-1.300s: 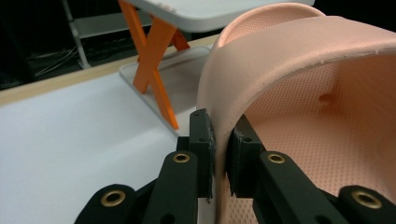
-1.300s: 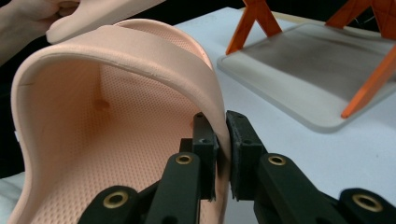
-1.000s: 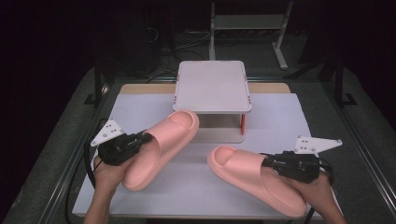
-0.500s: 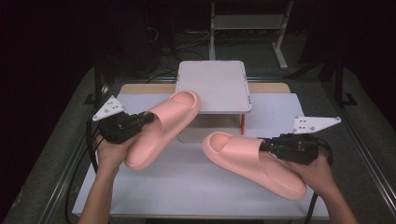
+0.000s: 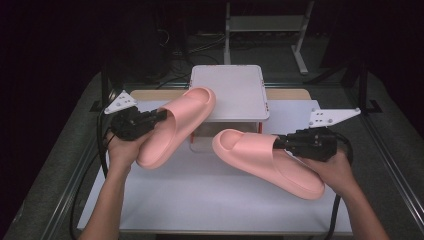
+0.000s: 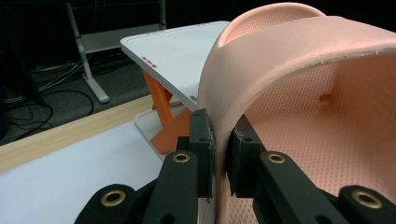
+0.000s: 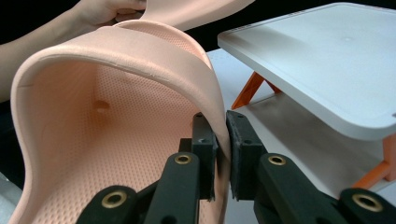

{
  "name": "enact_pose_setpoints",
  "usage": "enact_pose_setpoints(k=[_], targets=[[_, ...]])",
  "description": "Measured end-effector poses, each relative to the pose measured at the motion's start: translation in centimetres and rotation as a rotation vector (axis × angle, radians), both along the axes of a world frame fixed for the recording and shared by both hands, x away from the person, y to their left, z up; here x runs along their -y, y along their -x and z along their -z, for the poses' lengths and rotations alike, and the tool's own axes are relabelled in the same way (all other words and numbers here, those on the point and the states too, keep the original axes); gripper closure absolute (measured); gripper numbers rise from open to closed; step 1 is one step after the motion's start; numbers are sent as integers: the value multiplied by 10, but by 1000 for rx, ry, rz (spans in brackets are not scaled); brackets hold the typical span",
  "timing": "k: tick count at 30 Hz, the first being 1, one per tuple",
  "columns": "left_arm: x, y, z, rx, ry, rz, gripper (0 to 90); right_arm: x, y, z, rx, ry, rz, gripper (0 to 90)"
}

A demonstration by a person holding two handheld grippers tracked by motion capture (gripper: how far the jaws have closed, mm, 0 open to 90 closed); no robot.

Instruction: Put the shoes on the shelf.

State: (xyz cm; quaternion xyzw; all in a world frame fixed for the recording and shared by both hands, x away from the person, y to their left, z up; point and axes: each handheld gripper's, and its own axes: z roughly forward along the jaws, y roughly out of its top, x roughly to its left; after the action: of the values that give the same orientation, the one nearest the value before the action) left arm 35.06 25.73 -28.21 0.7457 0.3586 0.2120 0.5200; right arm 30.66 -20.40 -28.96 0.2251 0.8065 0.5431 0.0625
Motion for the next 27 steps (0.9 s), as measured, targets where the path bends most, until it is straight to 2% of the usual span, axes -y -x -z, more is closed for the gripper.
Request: enact_pose_setpoints(k=[6, 20, 27], targets=[[2, -9, -5, -2, -5, -3, 818, -5, -10, -7, -2, 13, -13, 820], [10, -27, -19, -2, -23, -16, 818, -9, -31, -16, -3, 6, -7, 820], [14, -43, -24, -15, -25, -31, 817, -11, -47, -23, -7, 13, 1, 821]])
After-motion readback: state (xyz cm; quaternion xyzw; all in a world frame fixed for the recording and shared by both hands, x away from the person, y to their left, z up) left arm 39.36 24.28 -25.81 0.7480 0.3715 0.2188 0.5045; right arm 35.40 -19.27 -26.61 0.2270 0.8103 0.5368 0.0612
